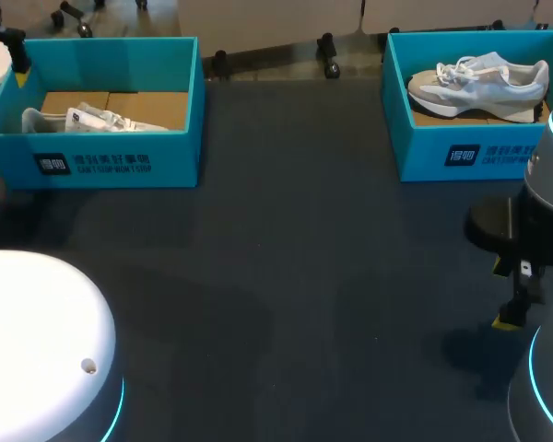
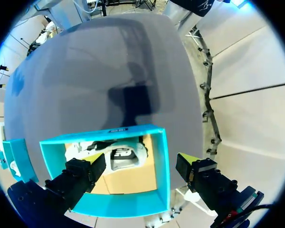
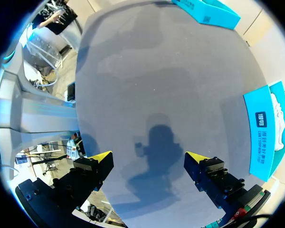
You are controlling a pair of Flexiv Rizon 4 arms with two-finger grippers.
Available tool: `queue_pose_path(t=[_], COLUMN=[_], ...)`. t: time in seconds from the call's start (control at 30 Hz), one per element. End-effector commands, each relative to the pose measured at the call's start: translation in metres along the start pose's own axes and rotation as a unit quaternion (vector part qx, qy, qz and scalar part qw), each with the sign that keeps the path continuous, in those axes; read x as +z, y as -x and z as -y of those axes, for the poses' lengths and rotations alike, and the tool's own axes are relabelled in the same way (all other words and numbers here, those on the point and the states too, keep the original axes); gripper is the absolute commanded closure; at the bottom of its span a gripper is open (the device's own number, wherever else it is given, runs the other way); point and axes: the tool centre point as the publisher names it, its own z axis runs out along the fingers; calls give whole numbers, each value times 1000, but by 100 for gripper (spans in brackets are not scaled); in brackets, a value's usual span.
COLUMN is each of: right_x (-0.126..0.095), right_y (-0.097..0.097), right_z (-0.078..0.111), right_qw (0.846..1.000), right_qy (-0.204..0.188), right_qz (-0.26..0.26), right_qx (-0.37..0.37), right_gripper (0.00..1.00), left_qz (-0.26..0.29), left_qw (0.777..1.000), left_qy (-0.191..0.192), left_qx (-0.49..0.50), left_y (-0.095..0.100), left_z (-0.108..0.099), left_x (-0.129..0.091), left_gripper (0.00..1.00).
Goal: Take the shoe out of the shoebox, open the shoe tongue, remove and reinsert the insole, then place the shoe into the shoebox
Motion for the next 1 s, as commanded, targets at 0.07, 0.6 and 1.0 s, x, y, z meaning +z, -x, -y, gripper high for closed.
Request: queue_pose_path(t=[0.07,0.6,1.0], right_x=[1,1,-28], right_y=[0,0,67], right_z=[0,0,19], right_qw=[1000,1000,980], right_qy=[0,0,-22], right_qz=[0,0,6], right_qx=[0,0,200], right_gripper=[0,0,0], left_qz=[1,9,9], left_qw=[1000,1000,1000], left_qy=[8,8,8], left_qx=[0,10,10], left_y=[0,-1,-1], left_z=[27,44,44], left_x=[-6,-9,-9], left_gripper=[0,0,0])
